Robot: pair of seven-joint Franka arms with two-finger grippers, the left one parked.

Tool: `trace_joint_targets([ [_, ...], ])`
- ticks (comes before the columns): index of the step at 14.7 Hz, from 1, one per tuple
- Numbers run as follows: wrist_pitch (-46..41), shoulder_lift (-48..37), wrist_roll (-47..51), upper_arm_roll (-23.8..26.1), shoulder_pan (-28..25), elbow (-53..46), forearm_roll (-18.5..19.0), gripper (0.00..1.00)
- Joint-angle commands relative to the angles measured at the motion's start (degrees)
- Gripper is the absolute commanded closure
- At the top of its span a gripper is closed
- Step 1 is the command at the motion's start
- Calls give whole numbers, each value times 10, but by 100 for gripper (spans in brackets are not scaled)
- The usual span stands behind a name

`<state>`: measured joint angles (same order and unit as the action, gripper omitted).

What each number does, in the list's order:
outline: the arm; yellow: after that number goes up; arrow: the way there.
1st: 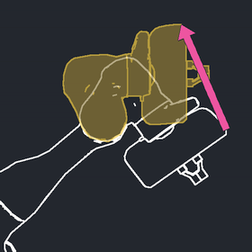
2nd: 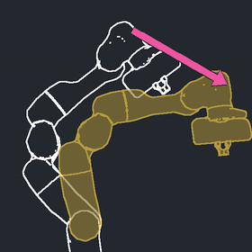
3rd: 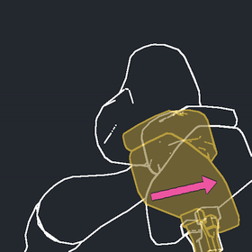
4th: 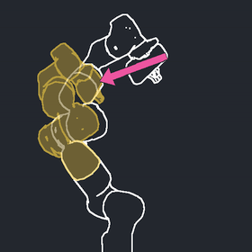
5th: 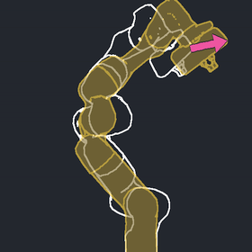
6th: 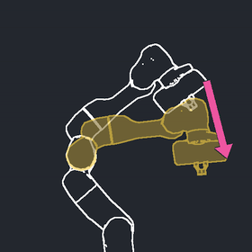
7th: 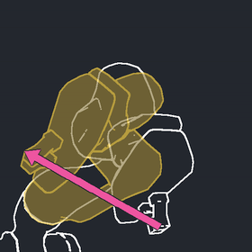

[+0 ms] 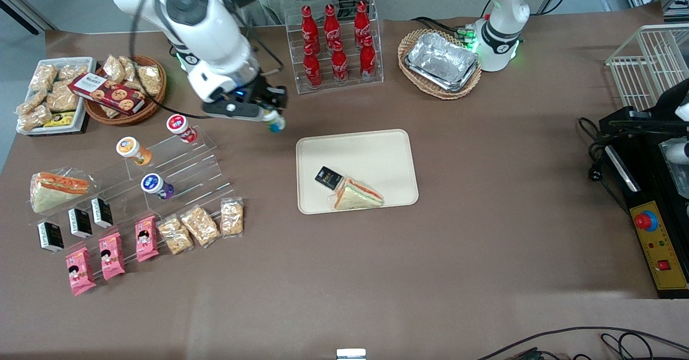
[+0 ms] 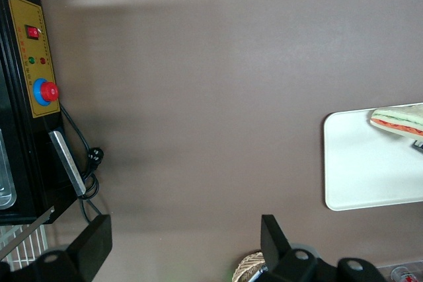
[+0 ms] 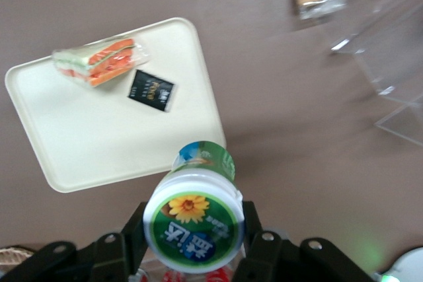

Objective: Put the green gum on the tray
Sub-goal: 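Carry the bottle over the cream tray beside the black tissue pack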

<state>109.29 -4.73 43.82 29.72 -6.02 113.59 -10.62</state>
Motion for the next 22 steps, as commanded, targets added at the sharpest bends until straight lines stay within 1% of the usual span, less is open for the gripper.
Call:
trace_joint_targets([
  [1, 80, 75, 13, 15, -4, 9, 4, 96],
  [4, 144, 121, 14, 15, -19, 37, 33, 96],
  [6, 183, 150, 19, 15, -26, 47, 39, 96],
  [8, 204, 177, 26, 15, -37, 47, 55, 96],
  [9, 221, 195, 47, 15, -40, 47, 76, 96],
  [11, 246, 236, 108, 15, -59, 47, 153, 96],
  [12, 256, 253, 135, 15, -65, 47, 185, 96],
  [13, 262, 264, 154, 15, -74, 47, 204, 96],
  [15, 275, 279, 163, 14, -80, 49, 210, 96],
  [18, 332, 283, 177, 14, -80, 82, 211, 96],
  [20, 337, 286, 177, 14, -80, 87, 211, 95],
  [21, 335, 286, 178, 14, -80, 87, 210, 91],
  [22, 334, 287, 180, 14, -80, 87, 211, 68],
])
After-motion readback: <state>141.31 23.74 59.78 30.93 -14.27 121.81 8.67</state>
